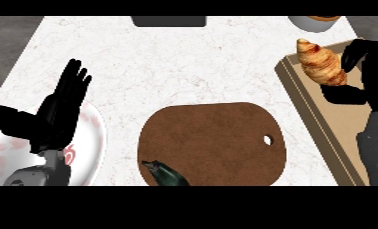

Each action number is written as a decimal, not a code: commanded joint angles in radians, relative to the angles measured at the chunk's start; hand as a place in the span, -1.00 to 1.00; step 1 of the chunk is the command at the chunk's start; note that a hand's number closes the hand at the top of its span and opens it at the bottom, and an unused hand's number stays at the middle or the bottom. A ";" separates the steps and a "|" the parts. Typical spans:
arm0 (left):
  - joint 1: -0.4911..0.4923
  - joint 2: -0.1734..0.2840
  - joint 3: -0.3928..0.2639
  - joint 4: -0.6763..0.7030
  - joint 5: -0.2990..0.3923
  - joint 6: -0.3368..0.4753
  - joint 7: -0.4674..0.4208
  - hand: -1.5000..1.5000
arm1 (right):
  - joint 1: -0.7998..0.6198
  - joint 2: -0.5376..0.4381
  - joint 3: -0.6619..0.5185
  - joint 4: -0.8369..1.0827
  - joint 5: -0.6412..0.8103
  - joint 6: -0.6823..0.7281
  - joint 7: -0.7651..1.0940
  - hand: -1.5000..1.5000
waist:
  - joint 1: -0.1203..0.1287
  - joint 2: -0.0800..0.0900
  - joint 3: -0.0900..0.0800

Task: Pick the croissant from the cutting board and place it in the cardboard box

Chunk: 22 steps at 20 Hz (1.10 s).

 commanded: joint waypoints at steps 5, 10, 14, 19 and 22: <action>0.001 -0.006 -0.007 -0.002 -0.015 0.003 -0.007 0.00 | 0.025 -0.147 -0.012 0.327 0.020 0.166 -0.100 1.00 | 0.010 0.005 -0.001; -0.035 0.020 0.030 0.004 0.011 -0.019 0.035 0.00 | -0.054 -0.099 -0.067 0.529 -0.040 0.100 -0.185 -1.00 | 0.003 0.001 0.000; -0.006 -0.016 0.009 0.009 -0.012 0.006 0.007 0.00 | -0.038 -0.091 -0.137 0.524 -0.086 -0.138 -0.344 -1.00 | 0.001 0.001 0.001; -0.019 0.009 0.024 -0.001 0.007 -0.024 0.009 0.00 | -0.136 -0.064 -0.251 0.494 -0.229 -0.283 -0.468 -1.00 | 0.005 0.000 0.002; -0.032 -0.001 0.025 -0.008 -0.005 0.007 0.037 0.00 | -0.166 -0.060 -0.316 0.425 -0.376 -0.182 -0.453 -1.00 | -0.009 -0.006 0.000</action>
